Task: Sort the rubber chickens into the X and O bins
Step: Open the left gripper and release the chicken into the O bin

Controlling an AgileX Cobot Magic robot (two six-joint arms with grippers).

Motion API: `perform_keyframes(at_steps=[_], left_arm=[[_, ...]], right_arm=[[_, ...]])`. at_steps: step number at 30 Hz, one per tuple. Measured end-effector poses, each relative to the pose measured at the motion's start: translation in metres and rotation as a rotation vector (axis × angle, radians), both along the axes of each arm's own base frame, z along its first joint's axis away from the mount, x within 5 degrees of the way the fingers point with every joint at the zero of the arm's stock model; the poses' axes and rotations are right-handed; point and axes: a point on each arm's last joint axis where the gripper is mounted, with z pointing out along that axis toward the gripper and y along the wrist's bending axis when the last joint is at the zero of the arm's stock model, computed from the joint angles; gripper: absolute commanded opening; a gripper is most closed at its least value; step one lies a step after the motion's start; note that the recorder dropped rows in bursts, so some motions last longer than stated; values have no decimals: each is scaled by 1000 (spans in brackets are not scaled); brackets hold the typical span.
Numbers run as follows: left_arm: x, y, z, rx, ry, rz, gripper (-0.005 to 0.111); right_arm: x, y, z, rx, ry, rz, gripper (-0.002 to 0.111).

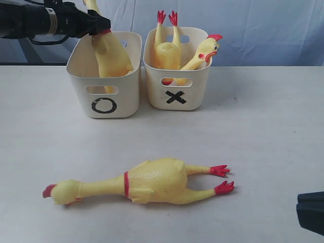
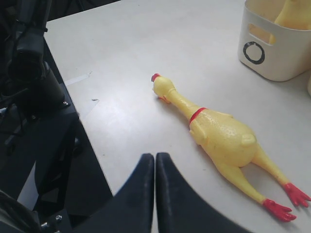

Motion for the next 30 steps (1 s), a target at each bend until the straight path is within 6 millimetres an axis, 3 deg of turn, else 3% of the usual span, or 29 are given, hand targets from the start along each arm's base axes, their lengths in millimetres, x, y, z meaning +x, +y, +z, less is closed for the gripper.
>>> perform_keyframes(at_steps=[19, 26, 30], left_arm=[[-1, 5, 0, -18, 12, -19, 58], [-11, -4, 5, -49, 21, -156, 25], [-23, -9, 30, -23, -56, -258, 0]], right_arm=[[0, 0, 0, 0, 0, 0, 1], [0, 0, 0, 0, 0, 0, 1], [0, 0, 0, 0, 0, 0, 1]])
